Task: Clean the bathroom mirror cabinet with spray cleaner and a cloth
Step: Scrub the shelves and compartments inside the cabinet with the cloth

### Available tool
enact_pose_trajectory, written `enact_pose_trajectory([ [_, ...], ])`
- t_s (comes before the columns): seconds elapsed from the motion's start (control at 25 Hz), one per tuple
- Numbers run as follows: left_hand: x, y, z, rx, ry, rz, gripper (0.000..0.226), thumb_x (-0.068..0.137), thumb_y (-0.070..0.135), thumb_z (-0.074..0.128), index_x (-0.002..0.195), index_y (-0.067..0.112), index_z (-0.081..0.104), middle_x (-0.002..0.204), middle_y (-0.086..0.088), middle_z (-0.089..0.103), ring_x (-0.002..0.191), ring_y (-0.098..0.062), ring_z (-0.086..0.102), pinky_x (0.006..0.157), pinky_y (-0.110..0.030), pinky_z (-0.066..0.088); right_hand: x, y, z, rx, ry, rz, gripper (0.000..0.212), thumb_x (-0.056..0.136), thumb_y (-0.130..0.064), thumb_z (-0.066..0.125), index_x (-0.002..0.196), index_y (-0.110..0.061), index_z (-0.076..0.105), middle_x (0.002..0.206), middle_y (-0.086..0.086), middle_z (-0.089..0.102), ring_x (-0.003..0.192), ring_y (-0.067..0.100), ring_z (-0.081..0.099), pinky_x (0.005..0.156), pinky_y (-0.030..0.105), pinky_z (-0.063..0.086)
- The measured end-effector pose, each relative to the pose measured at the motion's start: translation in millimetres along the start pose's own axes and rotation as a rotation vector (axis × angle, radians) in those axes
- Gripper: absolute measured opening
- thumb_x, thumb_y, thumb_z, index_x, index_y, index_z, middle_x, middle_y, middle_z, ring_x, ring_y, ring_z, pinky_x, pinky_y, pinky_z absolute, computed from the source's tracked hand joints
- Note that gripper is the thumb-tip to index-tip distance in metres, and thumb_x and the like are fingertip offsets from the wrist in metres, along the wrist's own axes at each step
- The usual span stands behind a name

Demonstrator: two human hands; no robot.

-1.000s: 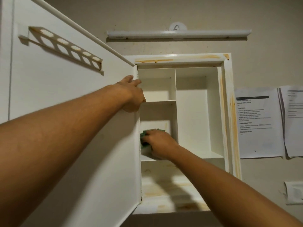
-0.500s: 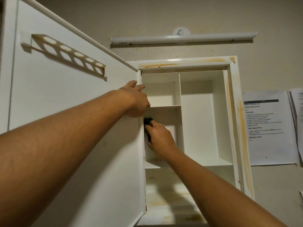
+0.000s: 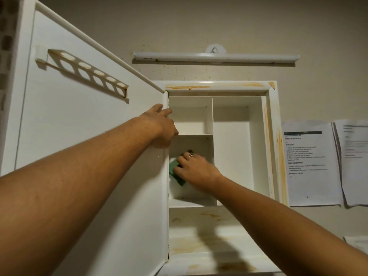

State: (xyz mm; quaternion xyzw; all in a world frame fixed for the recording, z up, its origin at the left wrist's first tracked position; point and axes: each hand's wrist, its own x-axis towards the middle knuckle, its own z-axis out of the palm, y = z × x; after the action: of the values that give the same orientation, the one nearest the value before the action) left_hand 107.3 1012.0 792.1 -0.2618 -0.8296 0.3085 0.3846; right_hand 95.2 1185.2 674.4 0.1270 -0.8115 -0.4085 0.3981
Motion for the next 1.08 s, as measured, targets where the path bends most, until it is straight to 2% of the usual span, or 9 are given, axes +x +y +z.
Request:
enact_pose_trajectory([
  [0.04, 1.6, -0.9, 0.9, -0.015, -0.004, -0.01, 0.065, 0.101, 0.024, 0.047, 0.16, 0.041, 0.026, 0.171, -0.002, 0.019, 0.158, -0.031, -0.009, 0.126, -0.057, -0.001, -5.0, -0.2, 9.1, -0.027, -0.094, -0.038, 0.038, 0.092, -0.021, 0.069, 0.128, -0.015, 0.059, 0.123, 0.014, 0.059, 0.113, 0.033, 0.057, 0.088, 0.045, 0.05],
  [0.12, 3.5, -2.6, 3.7, -0.04, -0.013, -0.027, 0.067, 0.1, 0.023, 0.048, 0.16, 0.042, 0.024, 0.171, -0.003, 0.016, 0.158, -0.032, -0.01, 0.126, -0.057, 0.001, -2.5, 3.0, 12.3, -0.065, -0.158, -0.068, 0.036, 0.093, -0.022, 0.069, 0.128, -0.017, 0.061, 0.122, 0.012, 0.061, 0.112, 0.033, 0.059, 0.088, 0.045, 0.05],
  [0.28, 3.1, 1.6, 4.7, -0.009, 0.0, -0.012, 0.066, 0.1, 0.025, 0.05, 0.16, 0.041, 0.028, 0.168, 0.0, 0.026, 0.158, -0.03, -0.007, 0.126, -0.056, -0.002, 17.8, 23.4, -3.8, -0.174, -0.004, -0.208, 0.014, 0.088, -0.018, 0.073, 0.102, -0.018, 0.072, 0.098, 0.006, 0.063, 0.09, 0.028, 0.06, 0.069, 0.038, 0.049],
  [0.4, 2.4, 2.7, 2.2, -0.013, 0.011, -0.012, 0.066, 0.101, 0.025, 0.049, 0.16, 0.04, 0.026, 0.168, 0.001, 0.028, 0.159, -0.028, -0.007, 0.126, -0.055, -0.005, 16.1, 28.0, 2.6, -0.205, 0.014, -0.271, 0.016, 0.089, -0.018, 0.071, 0.105, -0.015, 0.073, 0.102, 0.008, 0.063, 0.091, 0.027, 0.061, 0.069, 0.038, 0.052],
  [0.64, 2.4, -1.5, 4.8, -0.062, 0.021, -0.008, 0.062, 0.101, 0.032, 0.046, 0.159, 0.042, 0.028, 0.167, 0.003, 0.03, 0.159, -0.027, -0.006, 0.127, -0.054, -0.004, 14.3, 32.8, -11.3, -0.159, -0.078, 0.154, 0.031, 0.096, -0.013, 0.064, 0.127, -0.008, 0.062, 0.122, 0.014, 0.056, 0.105, 0.03, 0.06, 0.083, 0.04, 0.053],
  [0.76, 7.2, -2.2, 7.4, -0.084, 0.032, -0.005, 0.061, 0.1, 0.043, 0.048, 0.158, 0.044, 0.03, 0.166, 0.006, 0.031, 0.159, -0.026, -0.006, 0.127, -0.053, -0.004, 12.5, 23.4, -9.6, -0.17, -0.155, 0.344, 0.031, 0.094, -0.007, 0.062, 0.125, -0.004, 0.059, 0.119, 0.016, 0.055, 0.104, 0.031, 0.059, 0.08, 0.038, 0.052],
  [0.88, 7.7, -1.1, 10.8, -0.086, 0.044, -0.011, 0.061, 0.099, 0.047, 0.05, 0.157, 0.044, 0.031, 0.166, 0.006, 0.031, 0.159, -0.025, -0.005, 0.127, -0.053, -0.003, 4.4, -5.1, 0.6, -0.173, -0.283, 0.393, 0.025, 0.095, -0.005, 0.06, 0.119, -0.002, 0.062, 0.111, 0.017, 0.056, 0.096, 0.029, 0.06, 0.074, 0.033, 0.05],
  [0.96, 6.7, -1.6, 9.9, -0.098, 0.057, -0.014, 0.061, 0.099, 0.045, 0.051, 0.157, 0.044, 0.032, 0.167, 0.005, 0.03, 0.159, -0.025, -0.005, 0.127, -0.054, -0.002, -6.8, -31.4, 7.4, -0.035, -0.401, 0.405, 0.02, 0.097, -0.007, 0.059, 0.115, -0.003, 0.065, 0.11, 0.016, 0.06, 0.095, 0.027, 0.063, 0.072, 0.032, 0.05],
  [1.08, -0.2, 0.1, 3.9, -0.11, 0.033, -0.012, 0.061, 0.099, 0.042, 0.05, 0.158, 0.042, 0.031, 0.167, 0.004, 0.03, 0.159, -0.025, -0.005, 0.127, -0.053, -0.004, -19.7, -38.5, -7.0, 0.496, -0.436, 0.526, 0.014, 0.096, -0.017, 0.058, 0.104, -0.009, 0.066, 0.101, 0.01, 0.067, 0.092, 0.028, 0.065, 0.068, 0.034, 0.048],
])
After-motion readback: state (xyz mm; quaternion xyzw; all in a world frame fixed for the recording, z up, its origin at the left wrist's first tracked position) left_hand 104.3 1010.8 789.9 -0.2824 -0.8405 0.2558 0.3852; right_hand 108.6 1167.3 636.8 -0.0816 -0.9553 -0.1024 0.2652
